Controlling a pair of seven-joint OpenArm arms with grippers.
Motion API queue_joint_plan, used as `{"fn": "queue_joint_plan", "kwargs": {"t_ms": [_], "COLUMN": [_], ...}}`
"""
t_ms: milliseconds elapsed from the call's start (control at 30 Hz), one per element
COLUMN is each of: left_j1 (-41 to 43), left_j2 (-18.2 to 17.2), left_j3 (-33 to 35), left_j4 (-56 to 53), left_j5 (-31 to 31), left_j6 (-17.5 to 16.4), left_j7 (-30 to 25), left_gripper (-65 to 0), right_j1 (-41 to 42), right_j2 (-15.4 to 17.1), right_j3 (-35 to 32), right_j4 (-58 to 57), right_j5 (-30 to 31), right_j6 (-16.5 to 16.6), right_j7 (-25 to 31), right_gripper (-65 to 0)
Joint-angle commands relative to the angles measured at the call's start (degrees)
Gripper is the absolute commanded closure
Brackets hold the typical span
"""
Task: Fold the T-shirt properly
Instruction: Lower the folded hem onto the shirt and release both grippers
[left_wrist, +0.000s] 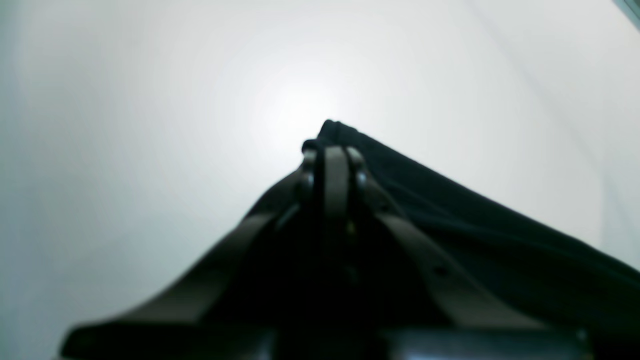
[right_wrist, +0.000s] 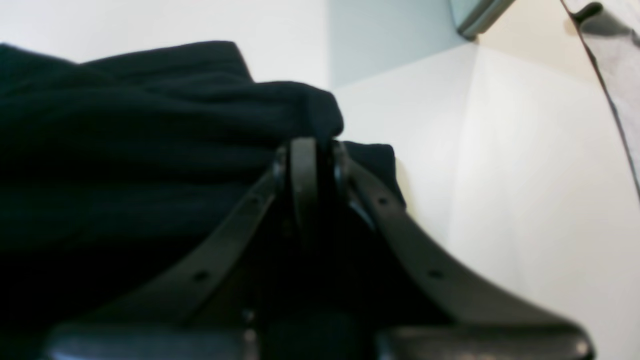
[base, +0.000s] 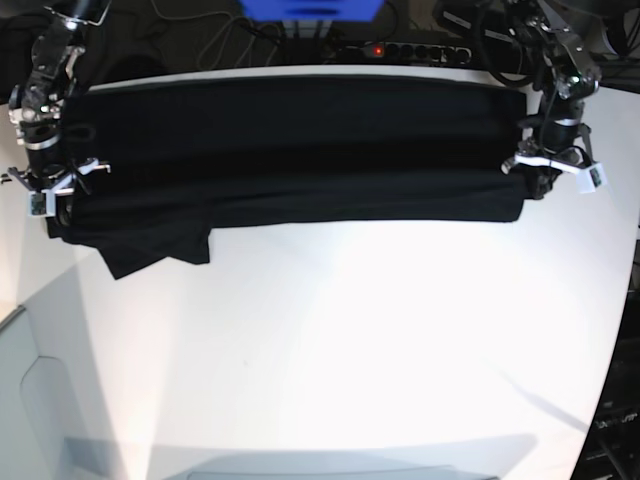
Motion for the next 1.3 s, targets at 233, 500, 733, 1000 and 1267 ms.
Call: {"fn": "queue_joint_plan", "kwargs": {"t_ms": [233,500,733,1000,1267], "left_j1": [0.1,-0.5,-2.2,-3.8,-3.9], "left_j2": [-0.2,-0.2,-0.2,-0.2,-0.4], "left_j3": [0.2,-0.4,-0.2,0.2,2.5], "left_j4": [-1.8,-1.1,-1.7,-1.9,-1.9], "left_j5": [-0.4,-0.5,-0.4,0.2,0.3], "left_j6": [-0.2,-0.2,-0.2,-0.2,0.2], "left_j7": [-1.1,5.6,5.7,6.2,6.3], "left_gripper": [-0.6,-24.5,-28.9,-27.3,-18.1], "right_j1": [-2.6,-3.2,-3.7,-3.4,-1.3], "right_j2": [0.0,-0.1,-3.5,-5.2,-5.2], "right_j3": [0.0,0.5,0.5,0.0,0.4], "right_j4": [1.0,3.6,10.4,11.8,11.4], "right_j5": [0.3,0.4,0.4,0.4,0.3], "right_j6": [-0.5,-0.5,-0.5,-0.5,-0.5], "right_j7": [0.9,1.3,1.0,0.9,0.9], "right_gripper": [-0.6,-28.9,-32.5,-32.5,-32.8]}}
